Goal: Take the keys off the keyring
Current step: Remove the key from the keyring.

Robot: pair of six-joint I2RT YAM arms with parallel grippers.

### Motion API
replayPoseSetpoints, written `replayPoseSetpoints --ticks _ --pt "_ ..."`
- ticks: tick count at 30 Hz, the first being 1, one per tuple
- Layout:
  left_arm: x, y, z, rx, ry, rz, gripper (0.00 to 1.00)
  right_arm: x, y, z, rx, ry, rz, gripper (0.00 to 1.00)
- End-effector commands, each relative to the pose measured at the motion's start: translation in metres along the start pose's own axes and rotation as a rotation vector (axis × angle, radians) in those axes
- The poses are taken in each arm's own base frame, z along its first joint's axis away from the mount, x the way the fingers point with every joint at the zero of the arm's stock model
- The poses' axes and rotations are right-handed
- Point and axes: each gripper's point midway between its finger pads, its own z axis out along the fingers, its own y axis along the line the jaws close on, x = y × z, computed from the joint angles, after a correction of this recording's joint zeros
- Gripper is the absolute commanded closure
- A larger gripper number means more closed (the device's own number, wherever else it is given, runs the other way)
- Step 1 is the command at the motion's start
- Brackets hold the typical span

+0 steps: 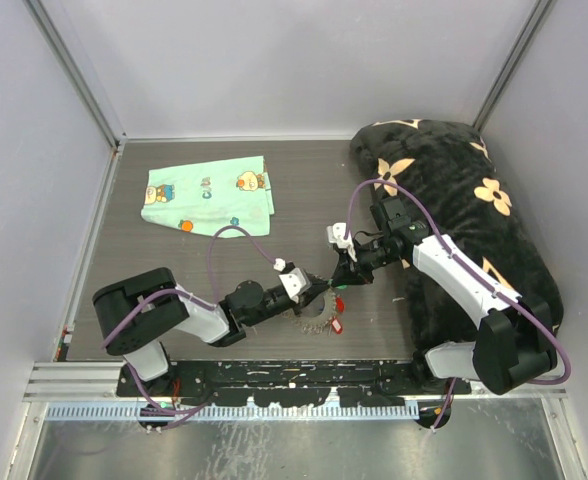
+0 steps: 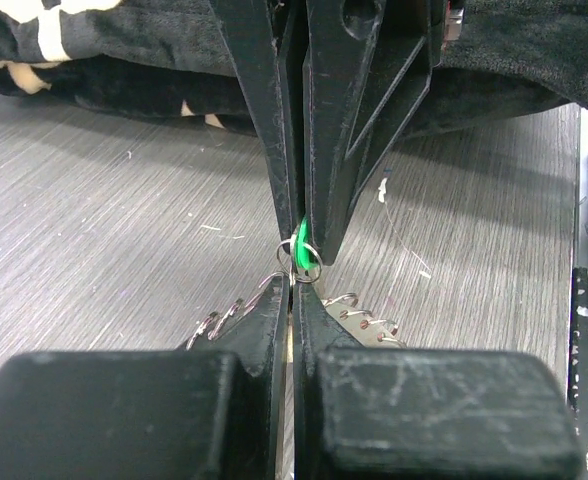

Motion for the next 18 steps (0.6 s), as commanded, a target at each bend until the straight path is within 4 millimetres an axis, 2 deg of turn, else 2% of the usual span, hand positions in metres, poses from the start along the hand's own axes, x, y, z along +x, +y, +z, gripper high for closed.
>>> replayPoseSetpoints --ticks 1,18 --pt "-0.025 0.007 0.005 -0.037 -0.062 0.017 1.0 -0.02 0.002 -0.005 0.002 -0.042 -0.059 0.99" --pt "-0.028 0.017 -0.002 -0.084 0.012 0.05 1.0 -0.039 0.009 -0.011 -0.077 -0.043 0.099 0.99"
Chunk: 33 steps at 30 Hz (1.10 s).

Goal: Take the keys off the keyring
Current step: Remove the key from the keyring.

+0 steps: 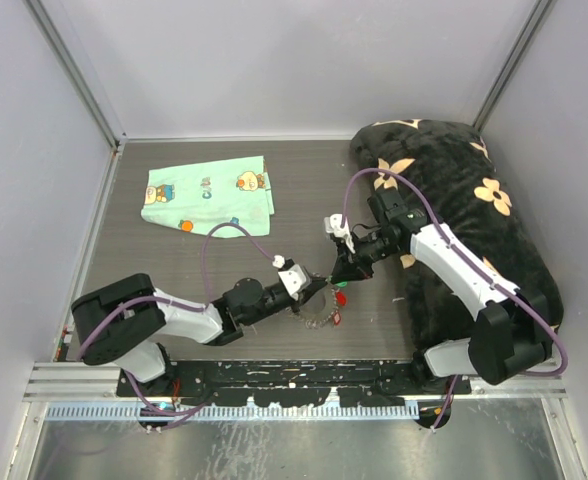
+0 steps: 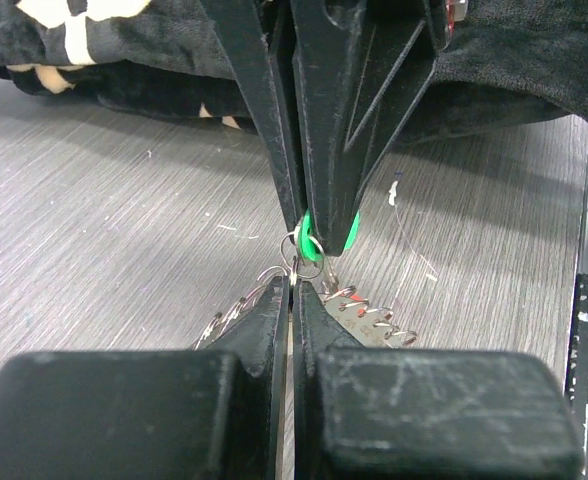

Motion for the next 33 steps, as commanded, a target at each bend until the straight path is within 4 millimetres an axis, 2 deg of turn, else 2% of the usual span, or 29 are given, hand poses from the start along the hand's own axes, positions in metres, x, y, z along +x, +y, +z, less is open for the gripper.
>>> replayPoseSetpoints --ticks 1,8,14,20,26,33 --pt "-0.014 0.01 0.001 -0.044 -0.015 0.046 1.0 -0.026 0.012 -0.005 -0.062 -0.062 0.042 0.99" --pt "-0.02 0.01 -0.004 -0.018 0.027 0.107 1.0 -0.036 0.012 -0.009 -0.044 -0.075 0.063 0.99" --pt "-0.025 0.006 -0.007 0.016 0.071 0.147 1.0 -0.042 0.014 -0.014 0.011 -0.06 -0.002 0.99" --pt "-0.029 0.007 -0.009 0.015 0.08 0.153 1.0 -0.04 0.013 -0.012 0.011 -0.045 0.021 0.99" --pt "-0.036 0.007 -0.017 0.008 0.052 0.125 1.0 -0.029 -0.008 -0.015 0.132 0.015 0.027 0.99" --pt "-0.043 0.003 -0.021 0.025 0.016 0.105 1.0 -0.033 0.001 -0.015 0.103 -0.022 -0.035 0.99"
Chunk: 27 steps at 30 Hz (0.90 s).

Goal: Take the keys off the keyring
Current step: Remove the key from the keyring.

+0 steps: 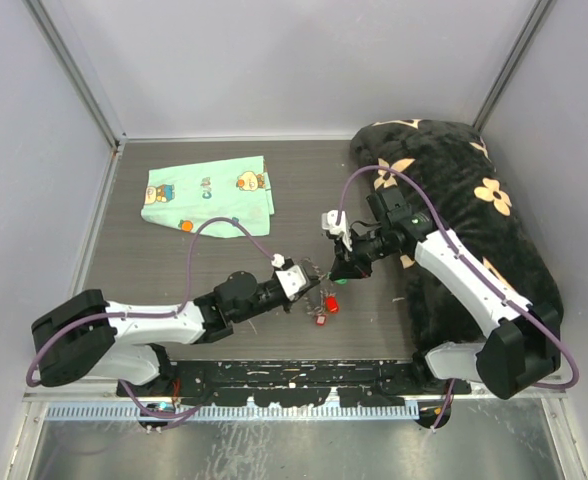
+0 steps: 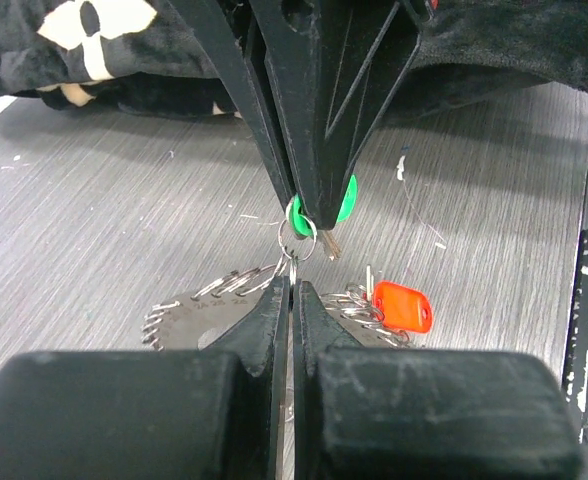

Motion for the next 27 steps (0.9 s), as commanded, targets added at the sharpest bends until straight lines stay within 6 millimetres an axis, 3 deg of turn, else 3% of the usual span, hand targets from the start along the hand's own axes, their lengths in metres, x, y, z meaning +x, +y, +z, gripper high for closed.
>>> replayPoseSetpoints --ticks 1,5,19,26,27 --pt "-0.018 0.002 -0.004 -0.006 -0.067 -0.015 1.0 -0.017 0.006 -0.006 0.004 -0.07 -0.099 0.99" --pt "-0.034 0.003 -0.009 -0.009 -0.129 -0.041 1.0 -0.017 0.014 -0.002 -0.033 -0.101 -0.151 0.99" --pt "-0.043 0.004 -0.011 -0.039 -0.2 -0.177 1.0 -0.023 0.036 -0.001 -0.088 -0.18 -0.272 0.99" --pt "-0.044 0.007 -0.013 -0.057 -0.221 -0.204 1.0 -0.022 0.028 -0.002 -0.05 -0.154 -0.261 0.99" --pt "-0.034 0.005 -0.011 -0.052 -0.2 -0.208 1.0 -0.023 0.026 -0.003 -0.042 -0.15 -0.256 0.99"
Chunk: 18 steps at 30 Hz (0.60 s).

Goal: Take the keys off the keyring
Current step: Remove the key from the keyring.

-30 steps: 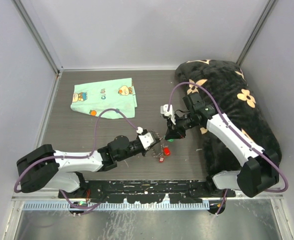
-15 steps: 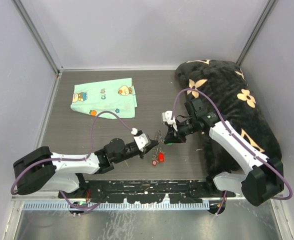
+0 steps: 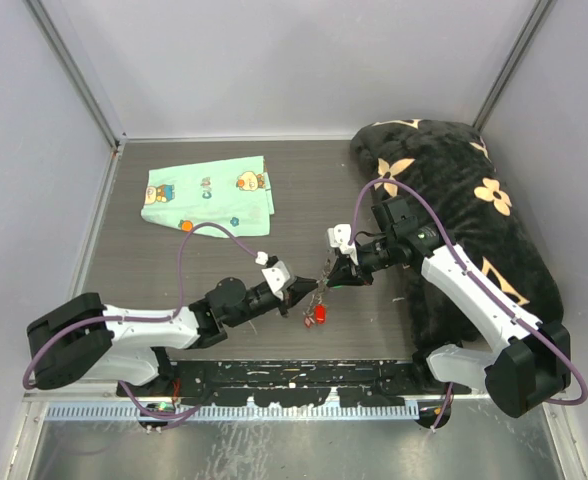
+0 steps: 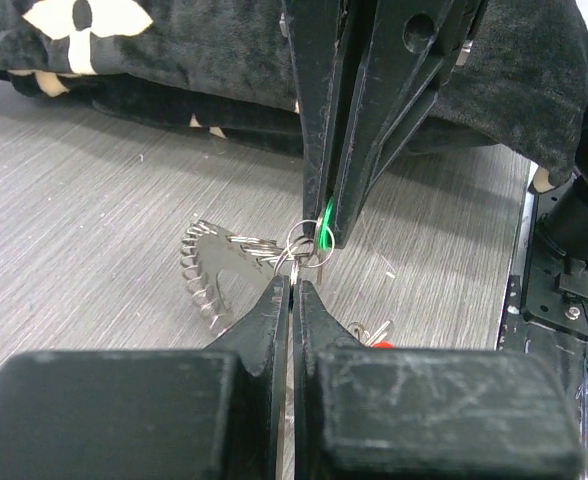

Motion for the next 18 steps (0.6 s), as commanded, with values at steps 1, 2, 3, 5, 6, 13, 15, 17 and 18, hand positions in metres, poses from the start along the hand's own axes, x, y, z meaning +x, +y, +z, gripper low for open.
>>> replayPoseSetpoints --ticks 1,2,3,5,6,13,15,17,18 --pt "-0.023 0.005 0.004 -0.029 -0.118 -0.029 1.0 -0.013 -0.001 -0.005 0.021 -0.02 -0.03 0.99" --pt "-0.021 0.004 0.004 -0.025 -0.118 -0.036 1.0 -0.013 -0.002 -0.005 0.023 -0.018 -0.028 0.99" --pt "-0.018 0.003 0.004 -0.02 -0.114 -0.046 1.0 -0.014 -0.002 -0.005 0.025 -0.018 -0.029 0.99" --pt "-0.014 0.001 0.006 -0.013 -0.108 -0.064 1.0 -0.014 -0.002 -0.006 0.025 -0.02 -0.029 0.99" --pt "-0.013 0.0 0.006 -0.009 -0.105 -0.073 1.0 -0.014 -0.002 -0.005 0.024 -0.02 -0.026 0.99" --pt "-0.014 0.003 0.01 -0.031 -0.132 -0.127 1.0 -0.009 0.001 -0.002 -0.001 -0.017 -0.016 0.99" --pt "-0.016 0.005 0.011 -0.048 -0.139 -0.133 1.0 -0.008 0.001 -0.002 -0.003 -0.015 -0.017 0.99" --pt "-0.019 0.008 0.01 -0.062 -0.152 -0.135 1.0 -0.007 0.002 -0.002 -0.007 -0.011 -0.014 0.99" --pt "-0.021 0.009 0.009 -0.068 -0.161 -0.131 1.0 -0.007 0.001 -0.002 -0.006 -0.009 -0.014 0.99"
